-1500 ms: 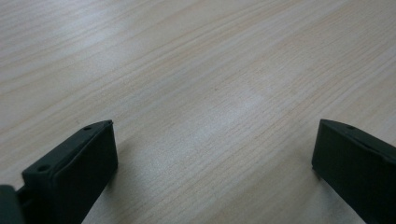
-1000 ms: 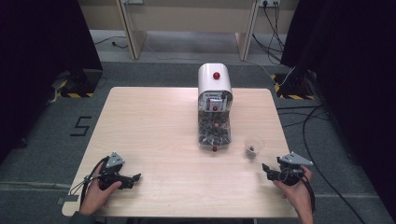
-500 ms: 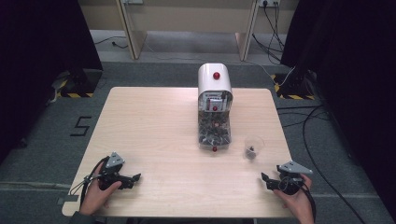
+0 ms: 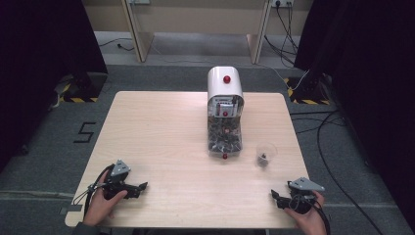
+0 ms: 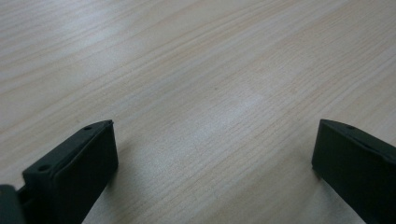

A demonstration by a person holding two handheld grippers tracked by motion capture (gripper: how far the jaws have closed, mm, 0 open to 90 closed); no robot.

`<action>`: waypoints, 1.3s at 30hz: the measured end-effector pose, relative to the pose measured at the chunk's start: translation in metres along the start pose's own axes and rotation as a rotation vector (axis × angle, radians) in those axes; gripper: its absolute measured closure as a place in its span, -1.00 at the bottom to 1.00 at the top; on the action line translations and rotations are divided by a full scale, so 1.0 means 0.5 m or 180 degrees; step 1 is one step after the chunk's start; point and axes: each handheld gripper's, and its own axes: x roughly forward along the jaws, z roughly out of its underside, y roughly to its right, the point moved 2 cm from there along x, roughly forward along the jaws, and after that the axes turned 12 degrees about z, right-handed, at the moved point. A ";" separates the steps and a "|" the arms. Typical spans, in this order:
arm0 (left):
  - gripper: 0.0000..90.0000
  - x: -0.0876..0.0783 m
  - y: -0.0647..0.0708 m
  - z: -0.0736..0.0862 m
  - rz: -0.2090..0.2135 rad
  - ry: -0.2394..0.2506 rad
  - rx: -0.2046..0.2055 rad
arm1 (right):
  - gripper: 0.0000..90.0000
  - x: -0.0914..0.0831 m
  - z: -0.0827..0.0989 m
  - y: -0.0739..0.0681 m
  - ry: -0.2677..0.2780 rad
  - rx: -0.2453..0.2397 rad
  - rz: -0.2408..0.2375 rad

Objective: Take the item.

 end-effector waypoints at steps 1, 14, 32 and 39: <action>-1.00 0.000 0.000 0.000 -0.0001 0.0000 0.0001 | -0.49 -0.002 0.003 -0.002 0.0016 -0.0020 -0.0003; -1.00 0.000 0.000 0.000 -0.0001 0.0000 0.0000 | -0.60 -0.029 0.039 -0.021 0.0159 0.0041 0.0002; -1.00 0.000 0.000 0.000 0.0001 0.0000 0.0000 | -0.64 -0.039 0.058 -0.033 0.0312 0.0023 -0.0044; -1.00 0.000 0.000 0.000 0.0000 -0.0005 -0.0002 | -0.64 -0.040 0.061 -0.033 0.0357 0.0031 -0.0050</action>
